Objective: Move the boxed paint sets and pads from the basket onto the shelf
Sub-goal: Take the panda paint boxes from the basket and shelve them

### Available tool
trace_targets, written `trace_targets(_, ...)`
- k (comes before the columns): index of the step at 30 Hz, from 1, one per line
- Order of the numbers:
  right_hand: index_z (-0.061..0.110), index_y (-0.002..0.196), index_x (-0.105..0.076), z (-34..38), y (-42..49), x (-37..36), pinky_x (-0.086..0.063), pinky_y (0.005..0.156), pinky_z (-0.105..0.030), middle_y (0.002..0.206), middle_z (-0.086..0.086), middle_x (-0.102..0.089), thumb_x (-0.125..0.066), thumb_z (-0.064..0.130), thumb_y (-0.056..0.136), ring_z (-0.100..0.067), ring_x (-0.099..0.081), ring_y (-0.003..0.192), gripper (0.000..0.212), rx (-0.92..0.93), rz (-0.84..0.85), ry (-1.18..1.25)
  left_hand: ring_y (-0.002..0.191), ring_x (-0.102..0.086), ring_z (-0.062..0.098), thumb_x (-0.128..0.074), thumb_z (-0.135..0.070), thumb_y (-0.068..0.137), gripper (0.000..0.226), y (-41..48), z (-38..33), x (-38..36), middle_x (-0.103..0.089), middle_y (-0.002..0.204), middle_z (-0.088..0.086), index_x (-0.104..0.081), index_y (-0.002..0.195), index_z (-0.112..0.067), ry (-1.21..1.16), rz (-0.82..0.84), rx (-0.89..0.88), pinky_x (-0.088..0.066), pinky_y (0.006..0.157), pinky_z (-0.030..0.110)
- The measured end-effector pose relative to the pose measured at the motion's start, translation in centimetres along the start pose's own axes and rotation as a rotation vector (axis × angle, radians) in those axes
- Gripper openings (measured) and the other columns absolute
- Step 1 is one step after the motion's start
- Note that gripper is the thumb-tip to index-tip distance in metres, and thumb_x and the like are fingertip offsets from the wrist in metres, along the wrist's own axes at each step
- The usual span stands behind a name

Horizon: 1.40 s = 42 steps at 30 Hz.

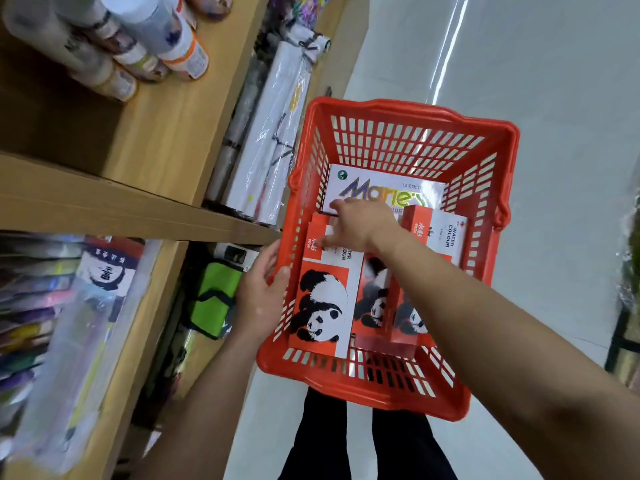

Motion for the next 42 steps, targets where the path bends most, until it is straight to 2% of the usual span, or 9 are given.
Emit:
trace_targets(6, 0.025, 0.13, -0.064, -0.4, 0.9, -2.3, -0.042, 0.099, -0.044, 0.115, -0.003, -0.072, -0.057, 0.087, 0.073, -0.03, -0.069, 0.108, 0.084, 0.038, -0.067, 0.032, 0.109, -0.064, -0.015, -0.052, -0.015, 0.102, 0.06, 0.0, 0.4, -0.6, -0.067, 0.112, -0.043, -0.055, 0.114, -0.074, -0.13, 0.019, 0.026, -0.048, 0.083, 0.002)
trace_targets(9, 0.023, 0.148, -0.053, -0.4, 0.4, -2.9, -0.03, 0.111, -0.047, 0.119, -0.004, -0.071, -0.064, 0.081, 0.074, -0.029, -0.064, 0.118, 0.095, 0.056, -0.052, 0.076, 0.11, -0.064, -0.014, -0.051, -0.025, 0.098, 0.054, -0.1, 0.5, -0.7, -0.067, 0.112, -0.042, -0.055, 0.112, -0.077, -0.154, 0.007, 0.023, -0.048, 0.083, 0.003)
trace_targets(15, 0.025, 0.144, -0.053, 0.2, -0.1, -3.6, -0.012, 0.118, -0.061, 0.118, -0.007, -0.062, -0.056, 0.086, 0.064, -0.033, -0.058, 0.125, 0.101, 0.077, 0.026, 0.049, 0.11, -0.065, -0.013, -0.05, -0.022, 0.1, 0.056, 0.0, 0.5, -0.6, -0.068, 0.113, -0.04, -0.055, 0.113, -0.076, -0.172, 0.004, 0.026, -0.049, 0.081, 0.004)
trace_targets(20, 0.022, 0.143, -0.053, 0.4, -0.9, -3.5, -0.006, 0.121, -0.061, 0.067, 0.023, -0.046, -0.065, 0.071, 0.079, -0.029, -0.067, 0.119, 0.081, 0.119, 0.001, 0.093, 0.11, -0.065, -0.013, -0.05, -0.019, 0.105, 0.059, -0.2, 0.5, -0.5, -0.067, 0.113, -0.042, -0.053, 0.112, -0.077, -0.161, 0.002, 0.023, -0.05, 0.081, 0.004)
trace_targets(26, 0.02, 0.141, -0.06, 0.4, -4.2, -1.0, -0.021, 0.119, -0.055, 0.122, -0.001, -0.075, -0.072, 0.061, 0.077, -0.031, -0.064, 0.12, 0.077, 0.145, -0.154, 0.186, 0.113, -0.066, -0.007, -0.05, -0.015, 0.105, 0.052, 0.0, 1.1, -0.7, -0.07, 0.115, -0.036, -0.057, 0.124, -0.063, -0.173, 0.012, 0.024, -0.052, 0.087, 0.01)
trace_targets(30, 0.023, 0.139, -0.061, -0.4, -6.2, -0.3, -0.043, 0.094, -0.034, 0.13, -0.001, -0.067, -0.083, 0.048, 0.081, -0.023, -0.061, 0.119, 0.068, 0.148, -0.174, 0.461, 0.117, -0.067, 0.0, -0.053, -0.013, 0.105, 0.044, 0.2, 1.9, -0.9, -0.072, 0.122, -0.027, -0.059, 0.14, -0.04, -0.202, 0.026, 0.034, -0.053, 0.1, 0.029)
trace_targets(34, 0.026, 0.138, -0.062, -0.7, -7.2, -0.6, -0.05, 0.096, -0.033, 0.123, 0.007, -0.056, -0.088, 0.038, 0.079, -0.014, -0.058, 0.115, 0.065, 0.128, -0.192, 0.665, 0.119, -0.068, 0.007, -0.054, -0.019, 0.105, 0.041, 0.3, 2.5, -0.9, -0.072, 0.128, -0.015, -0.057, 0.142, -0.036, -0.225, 0.049, 0.039, -0.054, 0.103, 0.041)
trace_targets(39, 0.034, 0.154, -0.041, -2.7, -9.5, -3.0, -0.037, 0.095, -0.001, 0.137, 0.015, -0.049, -0.097, 0.043, 0.064, 0.015, -0.05, 0.118, 0.106, -0.108, -0.376, 1.054, 0.118, -0.07, 0.017, -0.057, -0.03, 0.099, 0.034, 0.4, 2.7, -1.0, -0.074, 0.127, -0.006, -0.066, 0.129, -0.044, -0.355, 0.07, 0.08, -0.055, 0.101, 0.044)
trace_targets(42, 0.036, 0.152, -0.042, -2.4, -10.9, -5.8, -0.054, 0.098, -0.023, 0.125, 0.03, -0.06, -0.092, 0.053, 0.06, 0.013, -0.063, 0.109, 0.106, -0.259, -0.398, 1.286, 0.11, -0.074, 0.024, -0.057, -0.035, 0.097, 0.032, 0.6, 3.3, -1.1, -0.078, 0.12, 0.004, -0.072, 0.125, -0.038, -0.485, 0.064, 0.148, -0.06, 0.087, 0.035)
Point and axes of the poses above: each hand's wrist, its own y-axis towards the middle knuckle, its own x-axis out of the back of the hand, z = x × y, the point moved 9 cm from there along y, towards the middle knuckle
